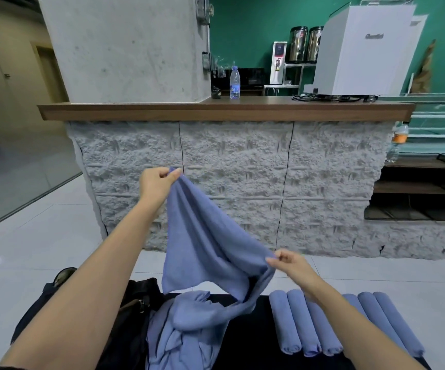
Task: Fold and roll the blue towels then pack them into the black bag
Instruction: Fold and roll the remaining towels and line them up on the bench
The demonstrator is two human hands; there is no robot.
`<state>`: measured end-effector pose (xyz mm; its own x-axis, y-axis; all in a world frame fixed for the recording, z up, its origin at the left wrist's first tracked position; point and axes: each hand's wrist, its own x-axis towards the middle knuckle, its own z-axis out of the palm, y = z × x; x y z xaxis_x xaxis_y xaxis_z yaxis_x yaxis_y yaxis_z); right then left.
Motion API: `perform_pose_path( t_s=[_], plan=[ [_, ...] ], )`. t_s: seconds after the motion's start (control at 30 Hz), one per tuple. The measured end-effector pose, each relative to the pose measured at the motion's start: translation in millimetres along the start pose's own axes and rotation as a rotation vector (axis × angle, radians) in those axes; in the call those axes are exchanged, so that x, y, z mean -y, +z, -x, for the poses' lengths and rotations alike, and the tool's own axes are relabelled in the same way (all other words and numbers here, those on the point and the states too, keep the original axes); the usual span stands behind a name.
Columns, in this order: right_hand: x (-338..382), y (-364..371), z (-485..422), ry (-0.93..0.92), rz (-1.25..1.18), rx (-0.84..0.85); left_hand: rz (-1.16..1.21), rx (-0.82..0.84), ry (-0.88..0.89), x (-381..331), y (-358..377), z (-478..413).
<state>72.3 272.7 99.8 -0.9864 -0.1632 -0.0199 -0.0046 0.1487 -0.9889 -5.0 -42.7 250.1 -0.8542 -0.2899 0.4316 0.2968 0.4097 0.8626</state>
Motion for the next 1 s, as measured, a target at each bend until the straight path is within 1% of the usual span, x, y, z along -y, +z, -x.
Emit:
perform_pose_path(
  t_s=[0.03,0.07,0.1,0.17,0.23,0.27,0.3,0.37,0.47,0.57,0.7,0.77,0.83,0.9,0.93,1.0],
  plan=[
    [7.2,0.8,-4.6,-0.04,-0.032,-0.116,-0.004,-0.005,0.011,0.3,-0.5,2.0],
    [18.5,4.1,-9.1,-0.089,-0.045,-0.197,-0.005,0.015,0.031,-2.4,1.2,6.0],
    [32.0,9.5,-14.1,-0.139,-0.031,-0.234,0.0,0.089,0.038,-7.8,5.8,12.1],
    [64.2,24.0,-23.0,-0.241,0.041,-0.231,-0.046,0.346,0.052,-22.8,19.9,30.4],
    [93.1,39.5,-31.4,-0.338,0.145,-0.198,-0.117,0.651,0.105,-37.5,38.6,54.7],
    [102.3,44.5,-35.6,-0.382,0.194,-0.183,-0.147,0.751,0.15,-42.3,46.6,65.4],
    [108.9,47.6,-38.9,-0.42,0.241,-0.166,-0.165,0.798,0.18,-41.1,54.4,71.0],
    [112.3,44.2,-41.7,-0.433,0.305,-0.13,-0.203,0.745,0.229,-35.0,64.2,73.8],
    [106.3,26.7,-35.6,-0.383,0.329,-0.111,-0.361,0.632,0.314,-30.0,69.5,74.3],
    [96.1,8.1,-19.8,-0.28,0.279,-0.054,-0.324,0.541,0.314,-35.0,75.6,77.9],
    [71.9,-25.0,5.1,-0.123,0.175,0.004,-0.34,0.41,0.284,-34.3,73.4,66.7],
    [57.1,-42.5,17.6,-0.057,0.191,0.038,-0.369,0.352,0.237,-27.2,66.9,57.8],
    [42.6,-54.0,27.4,0.018,0.219,0.119,-0.389,0.295,0.181,-19.3,58.7,52.3],
    [34.0,-57.8,34.9,0.053,0.259,0.185,-0.399,0.269,0.14,-12.8,52.1,49.4],
    [31.6,-57.7,36.5,0.053,0.28,0.181,-0.408,0.27,0.119,-10.0,49.6,48.6],
    [31.9,-54.9,35.0,0.006,0.321,0.084,-0.437,0.299,0.083,-3.8,46.1,47.0]
  ],
)
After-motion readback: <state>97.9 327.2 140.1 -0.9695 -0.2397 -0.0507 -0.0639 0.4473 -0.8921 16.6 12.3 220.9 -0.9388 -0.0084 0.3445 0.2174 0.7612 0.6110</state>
